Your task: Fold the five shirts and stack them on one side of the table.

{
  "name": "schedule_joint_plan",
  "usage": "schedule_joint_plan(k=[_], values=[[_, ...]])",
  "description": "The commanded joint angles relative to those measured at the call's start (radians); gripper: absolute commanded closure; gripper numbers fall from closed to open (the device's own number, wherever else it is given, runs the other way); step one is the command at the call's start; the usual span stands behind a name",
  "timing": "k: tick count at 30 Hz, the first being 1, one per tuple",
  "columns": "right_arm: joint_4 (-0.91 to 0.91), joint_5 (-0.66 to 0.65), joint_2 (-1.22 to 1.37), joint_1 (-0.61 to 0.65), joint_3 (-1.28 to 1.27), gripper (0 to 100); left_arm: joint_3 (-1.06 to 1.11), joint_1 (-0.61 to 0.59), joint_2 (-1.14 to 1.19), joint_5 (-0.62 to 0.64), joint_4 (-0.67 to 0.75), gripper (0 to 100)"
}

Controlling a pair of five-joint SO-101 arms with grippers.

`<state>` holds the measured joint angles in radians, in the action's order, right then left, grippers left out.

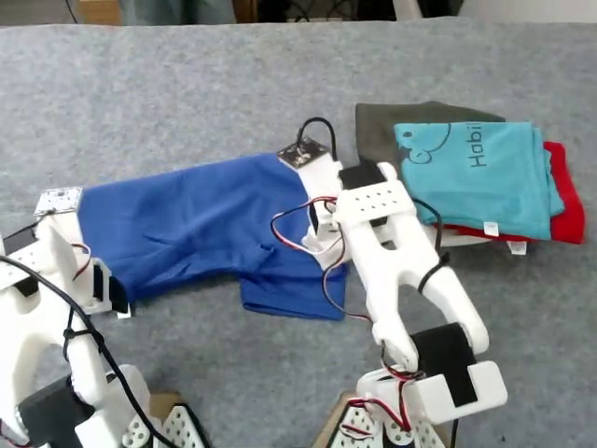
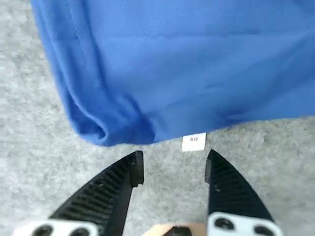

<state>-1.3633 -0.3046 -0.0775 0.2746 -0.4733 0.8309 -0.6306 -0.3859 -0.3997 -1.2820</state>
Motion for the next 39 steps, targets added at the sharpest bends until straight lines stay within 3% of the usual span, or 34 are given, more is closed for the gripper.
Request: schedule_joint_plan(k=[1, 5, 9, 11, 14, 20, 24, 39], values=[[-0.023, 0.002, -0.044, 0.005, 0.065, 73.4, -0.088, -0.041, -0.031, -0.072, -0.086, 78], [-0.029, 0.005, -0.036, 0.029, 0.140, 76.4, -0.119, -0.077, -0.031, -0.117, -0.143, 78], [-0.009, 0.028, -0.033, 0.091, 0.208, 97.9, -0.119, -0.131, -0.031, -0.118, -0.137, 78], [0.029, 0.066, -0.033, 0.112, 0.225, 96.0, -0.120, -0.151, -0.032, -0.115, -0.137, 82], [0.110, 0.121, -0.033, 0.130, 0.229, 97.3, -0.148, -0.166, -0.032, -0.114, -0.141, 98], [0.288, 0.219, 0.024, 0.164, 0.231, 98.4, -0.209, -0.217, -0.032, -0.008, -0.143, 97], [0.379, 0.281, 0.150, 0.173, 0.248, 98.4, -0.220, -0.223, -0.032, -0.003, -0.144, 97], [0.385, 0.281, 0.262, 0.253, 0.211, 98.4, -0.211, -0.220, -0.032, -0.006, -0.143, 97]])
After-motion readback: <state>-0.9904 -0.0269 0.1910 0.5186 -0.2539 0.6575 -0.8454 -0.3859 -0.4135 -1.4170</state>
